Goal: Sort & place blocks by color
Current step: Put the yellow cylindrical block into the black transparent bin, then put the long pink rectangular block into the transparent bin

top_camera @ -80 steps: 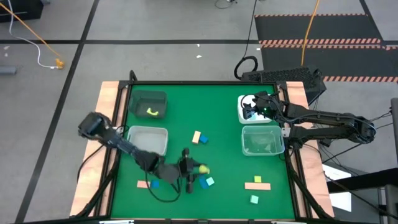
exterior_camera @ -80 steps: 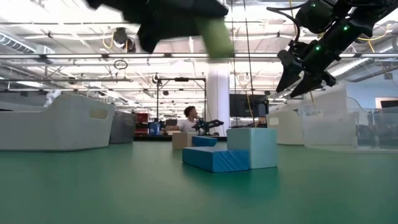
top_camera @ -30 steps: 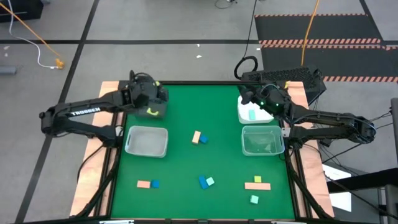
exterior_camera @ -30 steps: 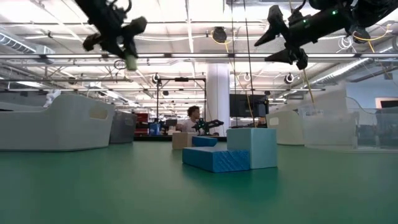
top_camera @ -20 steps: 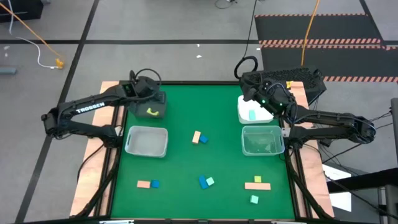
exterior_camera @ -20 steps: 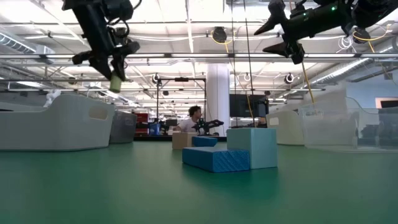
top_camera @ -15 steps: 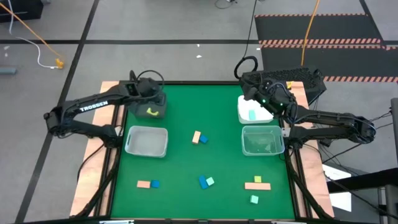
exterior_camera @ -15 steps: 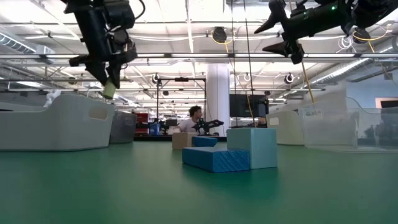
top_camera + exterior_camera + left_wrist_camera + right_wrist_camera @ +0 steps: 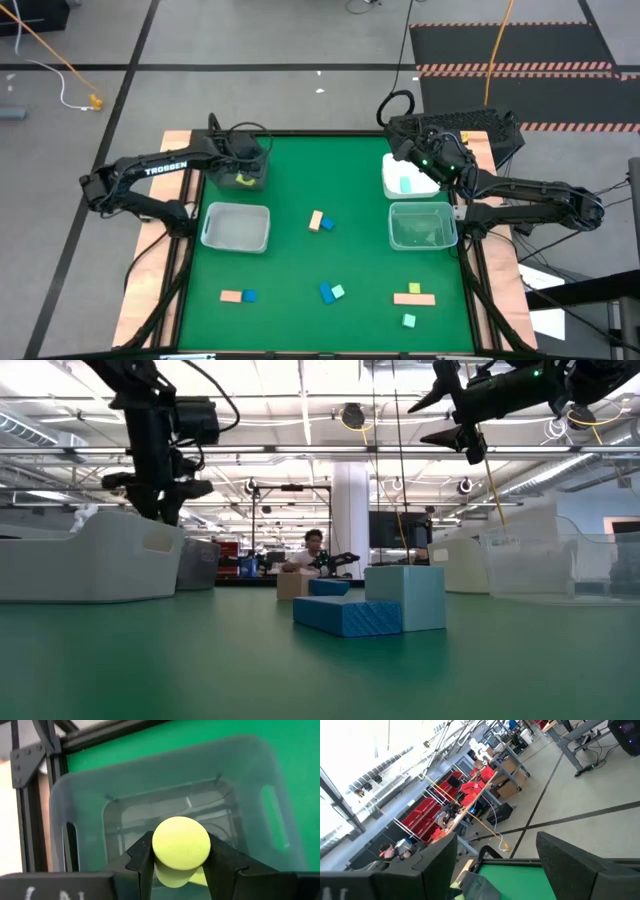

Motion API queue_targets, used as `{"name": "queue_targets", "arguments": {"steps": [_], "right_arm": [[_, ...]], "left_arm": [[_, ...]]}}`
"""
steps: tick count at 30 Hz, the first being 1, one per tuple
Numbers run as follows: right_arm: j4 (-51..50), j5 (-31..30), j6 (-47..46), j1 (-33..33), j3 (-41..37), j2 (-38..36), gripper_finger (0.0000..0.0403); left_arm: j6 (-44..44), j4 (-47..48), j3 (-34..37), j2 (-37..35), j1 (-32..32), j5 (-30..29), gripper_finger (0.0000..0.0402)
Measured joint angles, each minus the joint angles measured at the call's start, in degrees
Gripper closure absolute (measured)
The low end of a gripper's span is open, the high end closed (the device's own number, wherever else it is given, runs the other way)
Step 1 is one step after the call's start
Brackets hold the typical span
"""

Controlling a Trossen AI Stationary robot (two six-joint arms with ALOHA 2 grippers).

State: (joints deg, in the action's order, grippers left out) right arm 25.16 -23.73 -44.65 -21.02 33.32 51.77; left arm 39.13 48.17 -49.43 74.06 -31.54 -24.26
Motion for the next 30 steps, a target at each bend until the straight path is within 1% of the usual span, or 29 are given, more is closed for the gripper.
{"name": "queue_targets", "arguments": {"steps": [5,6,12,14,16,21,25,28,30], "right_arm": [[-1.80,0.00,0.28,0.00,0.00,0.00,0.0138],[-2.01,0.00,0.43,0.00,0.00,0.00,0.0138],[-2.31,3.44,4.70,0.00,0.00,0.00,0.0138],[-2.29,4.78,6.95,0.00,0.00,0.00,0.0138],[-2.32,6.24,8.95,0.00,0.00,0.00,0.0138],[-2.50,10.48,13.05,0.00,0.18,0.00,0.0138],[-5.93,13.57,15.84,0.00,3.66,-0.02,0.0138],[-11.63,13.59,19.14,0.00,7.97,-0.02,0.0138],[-17.40,13.55,21.57,0.00,11.52,-0.02,0.0138]], "left_arm": [[0.08,-1.87,1.95,0.00,-0.04,-0.22,0.0272],[0.17,-1.90,2.04,0.00,-0.04,-0.27,0.0266],[0.40,-1.93,2.06,0.00,0.00,-0.52,0.0163],[0.40,-1.93,2.06,0.00,0.01,-0.58,0.0142],[0.40,-1.91,2.06,0.00,0.01,-0.58,0.0130],[2.34,-1.84,1.21,-0.39,0.01,0.34,0.0128],[3.26,-2.09,-0.75,-0.39,0.01,3.11,0.0142],[3.22,-3.47,-2.44,-0.39,0.01,6.82,0.0154],[3.20,-5.40,-3.40,-0.39,0.07,9.79,0.0161]]}}
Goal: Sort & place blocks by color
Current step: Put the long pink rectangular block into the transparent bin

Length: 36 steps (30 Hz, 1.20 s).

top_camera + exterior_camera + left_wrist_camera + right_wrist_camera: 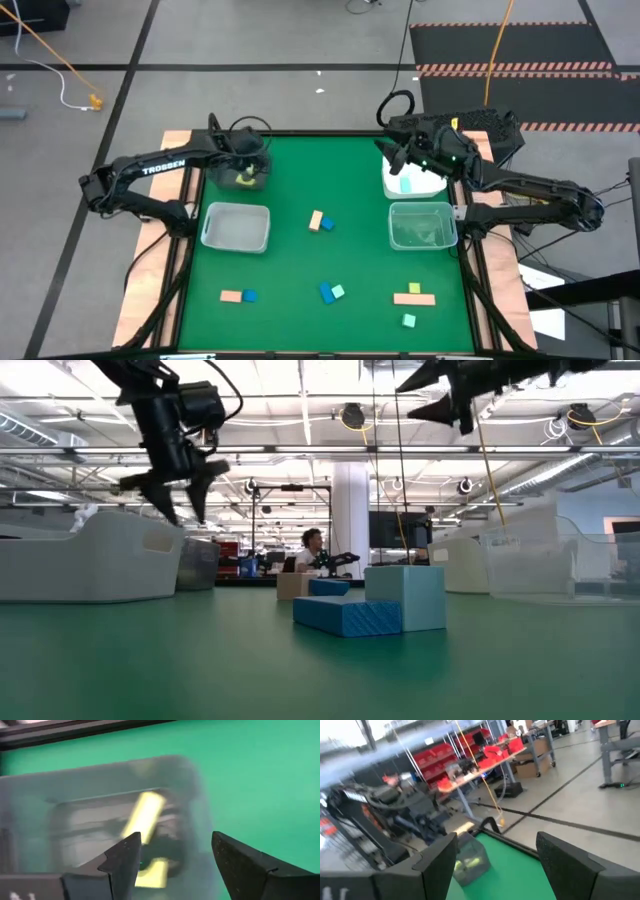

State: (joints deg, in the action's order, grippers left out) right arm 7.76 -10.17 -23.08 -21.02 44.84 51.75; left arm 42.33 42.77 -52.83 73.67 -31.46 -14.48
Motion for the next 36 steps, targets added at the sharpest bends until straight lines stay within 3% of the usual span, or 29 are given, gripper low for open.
{"name": "queue_targets", "arguments": {"steps": [7,11,16,21,32,36], "right_arm": [[-32.06,-0.05,1.37,0.72,11.79,1.52,0.0138],[-45.23,4.78,-3.61,3.10,14.95,3.53,0.0138],[-51.99,8.99,-3.17,7.89,15.41,6.14,0.0138],[-59.05,8.98,4.94,12.20,15.43,7.56,0.0138],[-64.07,13.63,5.33,26.57,15.43,7.76,0.0138],[-66.07,13.68,0.22,33.45,15.43,7.78,0.0138]], "left_arm": [[0.12,-14.40,-1.47,-0.19,1.55,13.84,0.0179],[0.20,-27.07,-1.50,-0.33,3.70,21.41,0.0187],[0.01,-42.16,-1.50,-0.33,6.55,24.68,0.0189],[0.04,-51.44,-1.50,-0.33,9.58,25.00,0.0188],[0.18,-54.04,-1.50,-0.32,16.07,25.11,0.0188],[0.56,-54.06,-1.50,-0.31,17.99,25.09,0.0188]]}}
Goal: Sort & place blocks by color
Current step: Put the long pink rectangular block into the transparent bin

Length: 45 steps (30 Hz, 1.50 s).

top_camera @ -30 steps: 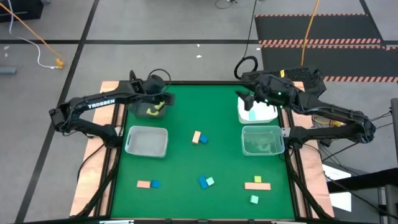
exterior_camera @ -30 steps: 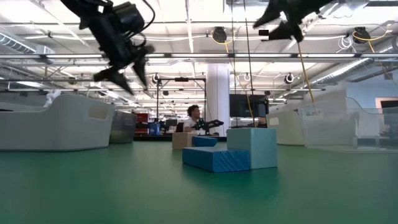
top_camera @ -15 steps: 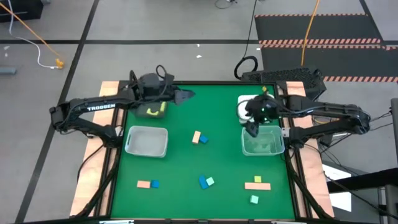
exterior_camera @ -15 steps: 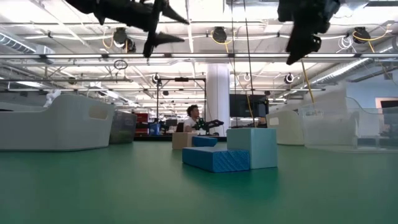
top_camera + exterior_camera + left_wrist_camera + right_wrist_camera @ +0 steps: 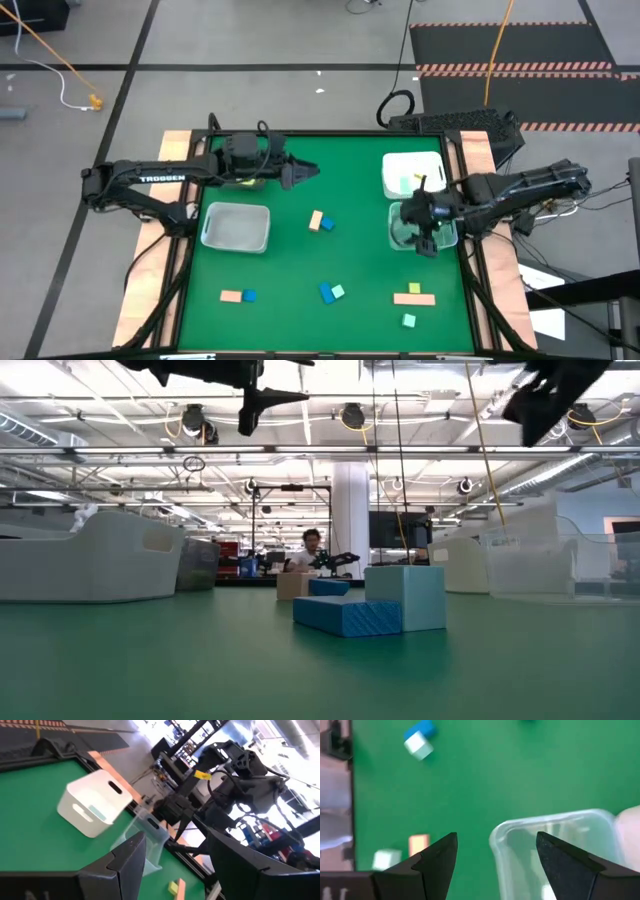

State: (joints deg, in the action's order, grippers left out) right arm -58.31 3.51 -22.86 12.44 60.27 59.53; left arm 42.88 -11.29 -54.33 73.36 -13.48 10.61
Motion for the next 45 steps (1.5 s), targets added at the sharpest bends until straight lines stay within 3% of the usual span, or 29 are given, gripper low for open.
{"name": "queue_targets", "arguments": {"steps": [10,18,27,45], "right_arm": [[-0.15,1.70,-14.70,17.49,0.00,5.50,0.0138],[0.94,5.40,-24.43,26.10,-0.02,13.17,0.0138],[3.97,9.64,-31.95,30.58,-0.02,20.33,0.0138],[7.04,6.45,-31.99,32.69,-0.06,32.70,0.0138]], "left_arm": [[0.95,0.68,0.00,0.00,3.58,-0.18,0.0188],[1.04,0.77,0.00,0.00,5.69,-0.11,0.0188],[0.36,0.84,0.00,0.00,7.28,-0.07,0.0188],[0.38,6.99,0.02,0.02,8.42,-0.04,0.0188]]}}
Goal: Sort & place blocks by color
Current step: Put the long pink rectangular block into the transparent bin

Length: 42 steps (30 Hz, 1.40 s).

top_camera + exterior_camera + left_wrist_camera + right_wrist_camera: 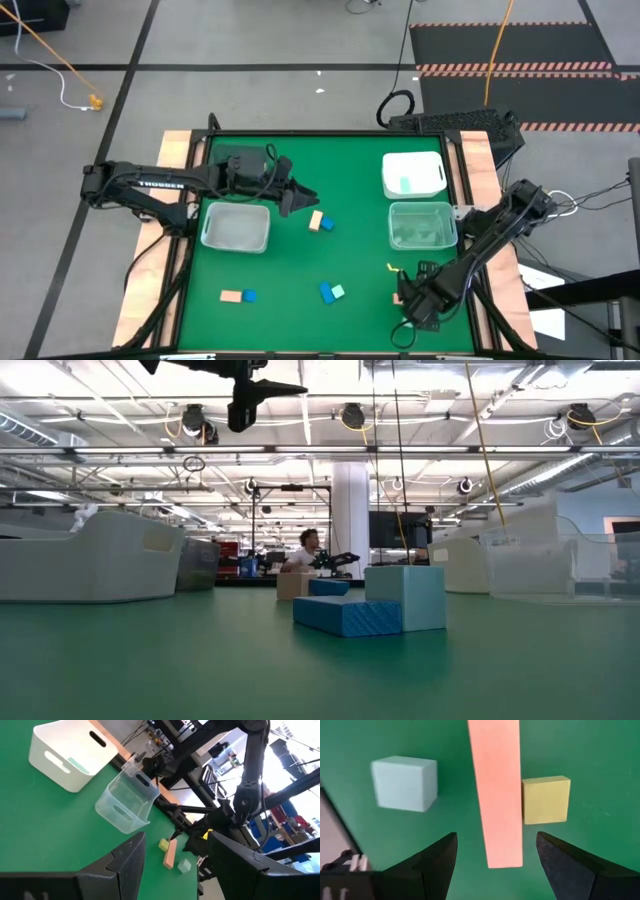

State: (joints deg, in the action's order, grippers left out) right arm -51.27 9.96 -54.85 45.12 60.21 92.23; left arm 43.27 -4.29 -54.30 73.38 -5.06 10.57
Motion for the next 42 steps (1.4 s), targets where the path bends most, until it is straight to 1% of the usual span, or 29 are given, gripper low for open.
{"name": "queue_targets", "arguments": {"steps": [9,12,14,16,21,22,26,28,30,33,36,42], "right_arm": [[1.15,0.47,-0.75,0.00,-3.33,2.69,0.0138],[2.67,0.61,-2.91,0.00,-5.03,2.62,0.0147],[3.67,0.75,-3.54,0.00,-5.76,2.49,0.0165],[4.40,0.79,-3.45,0.00,-6.02,2.49,0.0191],[5.19,1.15,-2.57,-0.02,-6.23,1.68,0.0286],[5.28,1.73,-2.56,-0.04,-6.25,1.34,0.0294],[6.68,6.40,-2.52,0.06,-6.35,-1.08,0.0294],[7.88,7.09,-2.10,0.15,-6.33,-3.45,0.0294],[9.53,6.08,-1.42,0.15,-6.33,-6.22,0.0294],[11.18,0.64,-1.57,0.11,-6.32,-11.19,0.0294],[10.77,-8.28,-1.64,0.13,-6.28,-16.35,0.0294],[10.63,-33.79,-0.64,-0.88,-6.28,-25.84,0.0294]], "left_arm": [[0.02,0.08,0.00,0.00,0.00,0.02,0.0188],[0.26,0.09,0.00,0.00,0.00,0.04,0.0188],[0.45,0.09,0.00,0.00,0.00,0.07,0.0188],[0.50,0.09,0.00,0.00,0.00,0.08,0.0188],[0.70,0.07,0.00,0.00,0.00,0.09,0.0188],[0.79,0.07,0.00,0.00,0.00,0.09,0.0188],[0.79,0.04,0.00,0.00,0.00,0.09,0.0188],[0.78,0.04,0.00,0.00,0.00,0.09,0.0188],[0.78,-0.10,0.00,0.00,0.00,0.09,0.0188],[0.99,-0.17,0.00,0.00,0.00,0.09,0.0188],[1.05,-0.20,0.00,0.00,0.00,0.09,0.0188],[1.93,-0.26,0.00,0.00,0.00,0.07,0.0188]]}}
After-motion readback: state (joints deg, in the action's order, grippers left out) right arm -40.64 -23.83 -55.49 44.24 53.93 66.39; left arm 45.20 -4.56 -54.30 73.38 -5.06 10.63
